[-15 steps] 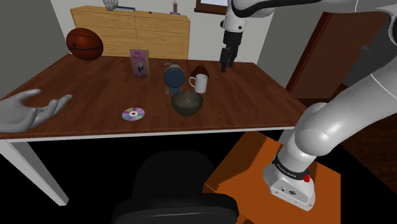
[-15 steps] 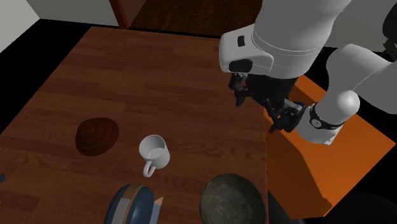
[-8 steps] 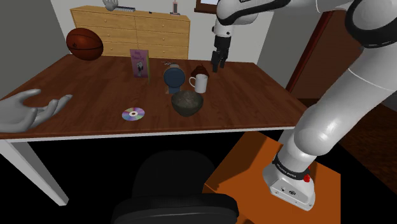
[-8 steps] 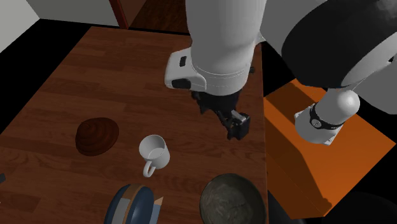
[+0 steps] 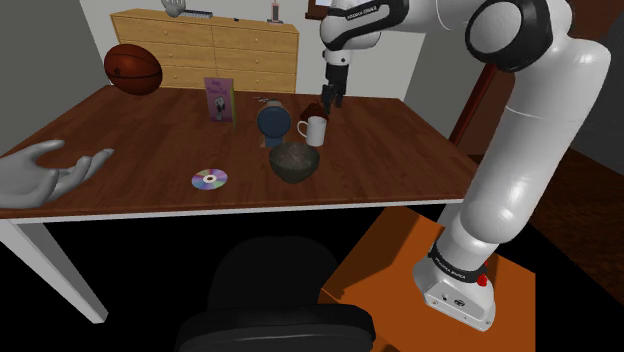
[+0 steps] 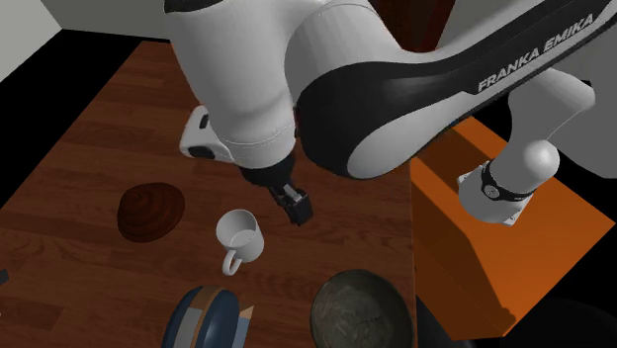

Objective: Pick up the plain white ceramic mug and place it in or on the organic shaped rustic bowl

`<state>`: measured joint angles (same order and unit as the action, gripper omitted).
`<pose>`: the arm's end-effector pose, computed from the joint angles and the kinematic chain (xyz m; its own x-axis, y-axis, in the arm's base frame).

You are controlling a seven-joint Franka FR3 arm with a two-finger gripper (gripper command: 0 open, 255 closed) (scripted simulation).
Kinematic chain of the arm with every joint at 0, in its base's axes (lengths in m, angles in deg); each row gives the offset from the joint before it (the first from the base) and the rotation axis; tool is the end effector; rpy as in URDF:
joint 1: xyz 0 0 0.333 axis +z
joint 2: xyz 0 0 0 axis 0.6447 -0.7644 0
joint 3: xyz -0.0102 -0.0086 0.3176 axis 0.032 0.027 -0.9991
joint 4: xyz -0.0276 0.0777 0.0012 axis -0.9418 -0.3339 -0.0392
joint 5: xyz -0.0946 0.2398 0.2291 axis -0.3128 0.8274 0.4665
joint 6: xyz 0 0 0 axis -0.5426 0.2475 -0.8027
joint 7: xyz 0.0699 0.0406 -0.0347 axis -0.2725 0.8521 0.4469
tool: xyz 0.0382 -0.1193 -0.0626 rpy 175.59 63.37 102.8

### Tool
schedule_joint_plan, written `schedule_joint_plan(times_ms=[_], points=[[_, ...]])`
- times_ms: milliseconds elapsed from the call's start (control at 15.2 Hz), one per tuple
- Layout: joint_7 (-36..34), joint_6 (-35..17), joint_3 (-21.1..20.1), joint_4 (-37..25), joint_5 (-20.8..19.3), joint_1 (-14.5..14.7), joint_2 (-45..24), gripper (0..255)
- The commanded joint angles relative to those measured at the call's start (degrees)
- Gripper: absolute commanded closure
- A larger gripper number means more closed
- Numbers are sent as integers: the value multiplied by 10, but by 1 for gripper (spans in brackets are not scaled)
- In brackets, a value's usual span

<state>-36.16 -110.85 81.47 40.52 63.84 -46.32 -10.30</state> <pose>0.5207 -0.1648 0.4473 0.9912 0.1193 -0.0564 0.1186 -0.9928 -0.0169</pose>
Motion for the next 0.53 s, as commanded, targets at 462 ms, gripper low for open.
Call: schedule_joint_plan(times_ms=[462], points=[[45, 28, 6, -245, 38, -46, -220, 0]])
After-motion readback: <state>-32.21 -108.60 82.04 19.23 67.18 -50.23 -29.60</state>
